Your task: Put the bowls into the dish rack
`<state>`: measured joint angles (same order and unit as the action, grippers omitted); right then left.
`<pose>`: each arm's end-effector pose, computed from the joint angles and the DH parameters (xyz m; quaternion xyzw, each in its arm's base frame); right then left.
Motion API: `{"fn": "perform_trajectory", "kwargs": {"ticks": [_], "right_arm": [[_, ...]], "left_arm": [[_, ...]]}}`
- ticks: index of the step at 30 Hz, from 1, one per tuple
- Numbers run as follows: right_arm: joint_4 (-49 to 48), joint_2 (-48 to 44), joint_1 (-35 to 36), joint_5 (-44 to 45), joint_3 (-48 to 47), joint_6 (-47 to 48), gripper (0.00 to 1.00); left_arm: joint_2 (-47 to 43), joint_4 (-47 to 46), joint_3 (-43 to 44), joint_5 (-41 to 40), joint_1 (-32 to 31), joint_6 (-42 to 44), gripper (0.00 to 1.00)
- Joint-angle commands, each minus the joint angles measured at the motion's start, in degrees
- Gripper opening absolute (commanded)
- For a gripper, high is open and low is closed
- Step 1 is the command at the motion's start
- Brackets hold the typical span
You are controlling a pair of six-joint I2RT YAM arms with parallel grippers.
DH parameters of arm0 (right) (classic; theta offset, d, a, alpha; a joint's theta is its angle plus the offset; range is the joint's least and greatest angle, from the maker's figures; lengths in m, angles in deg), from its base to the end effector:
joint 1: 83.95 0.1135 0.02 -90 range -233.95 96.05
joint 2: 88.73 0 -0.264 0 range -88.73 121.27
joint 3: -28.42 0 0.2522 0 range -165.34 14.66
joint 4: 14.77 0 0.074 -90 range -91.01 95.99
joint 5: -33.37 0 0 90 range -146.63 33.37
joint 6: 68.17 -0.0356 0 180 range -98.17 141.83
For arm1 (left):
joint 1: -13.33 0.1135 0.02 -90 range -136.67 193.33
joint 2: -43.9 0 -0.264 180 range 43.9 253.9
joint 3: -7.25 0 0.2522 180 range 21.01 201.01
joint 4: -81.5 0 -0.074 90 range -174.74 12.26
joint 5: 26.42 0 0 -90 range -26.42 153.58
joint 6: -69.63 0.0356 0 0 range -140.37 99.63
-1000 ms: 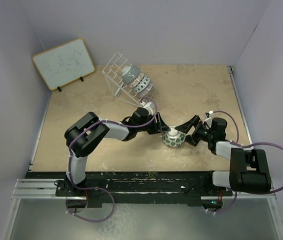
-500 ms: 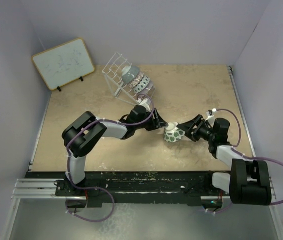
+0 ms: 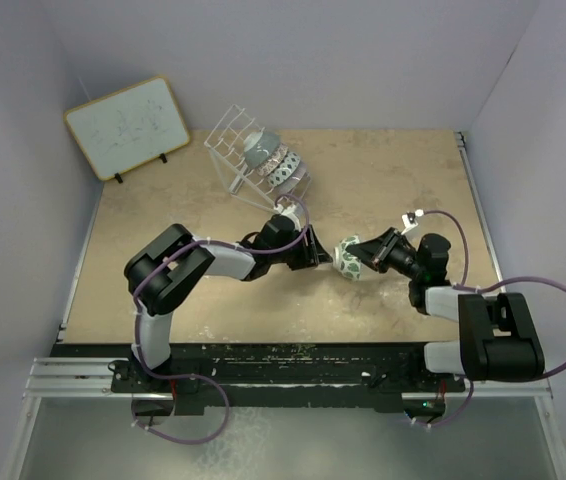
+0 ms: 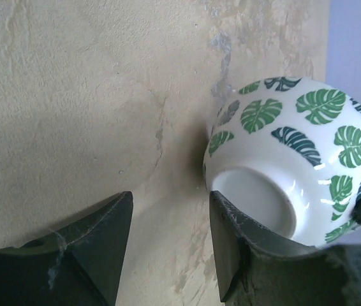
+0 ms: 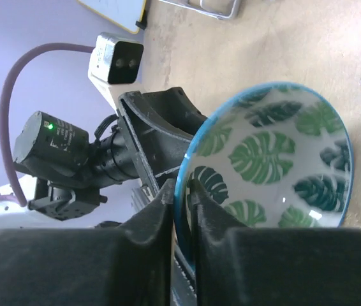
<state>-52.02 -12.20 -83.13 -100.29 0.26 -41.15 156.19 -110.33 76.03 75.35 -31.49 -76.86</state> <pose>0.2236 0.0278 0.1625 0.1678 0.7359 0.5554 0.3489 0.2755 -0.2841 0.1270 -0.0386 0.8692 -0.4316 0.2380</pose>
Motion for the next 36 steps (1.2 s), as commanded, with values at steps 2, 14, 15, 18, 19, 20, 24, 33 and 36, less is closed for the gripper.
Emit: {"fn": "perform_trajectory", "kwargs": {"ticks": [2,14,15,18,19,20,24,33,36], "right_arm": [[-7.2,0.3,0.2,-0.6,0.3,-1.5,0.0],[-12.6,0.7,0.2,-4.0,-1.0,-5.4,0.0],[-12.3,0.1,0.2,-3.9,-1.8,-6.1,0.0],[-12.0,-2.3,0.4,-3.3,-4.7,-8.7,0.0],[-11.7,-3.0,0.7,-2.9,-5.8,-9.4,0.0],[-11.2,-3.5,1.2,-2.5,-7.3,-9.9,0.0],[-10.9,-3.5,4.8,-0.1,-14.0,-11.6,0.0],[-24.2,10.6,12.1,5.0,-33.8,-20.1,0.0],[-31.4,19.4,15.0,6.8,-42.1,-26.4,0.0]], "left_arm": [[-0.1,4.9,-0.9,-0.9,-0.4,2.8,0.56],[-12.8,16.5,-1.7,-6.2,-0.5,7.3,0.58],[-16.0,19.4,-1.8,-7.4,-0.6,8.4,0.6],[-27.2,28.8,-2.5,-10.7,-0.6,11.6,0.66],[-30.9,32.3,-2.5,-11.8,-0.6,12.6,0.68],[-34.4,35.4,-2.5,-12.8,-0.6,13.4,0.72],[-48.5,47.7,-1.3,-15.9,-0.5,17.8,0.9],[-66.9,70.8,9.6,-23.5,-0.5,23.5,0.99],[-69.8,76.3,13.4,-26.2,-0.5,23.9,0.99]]}}
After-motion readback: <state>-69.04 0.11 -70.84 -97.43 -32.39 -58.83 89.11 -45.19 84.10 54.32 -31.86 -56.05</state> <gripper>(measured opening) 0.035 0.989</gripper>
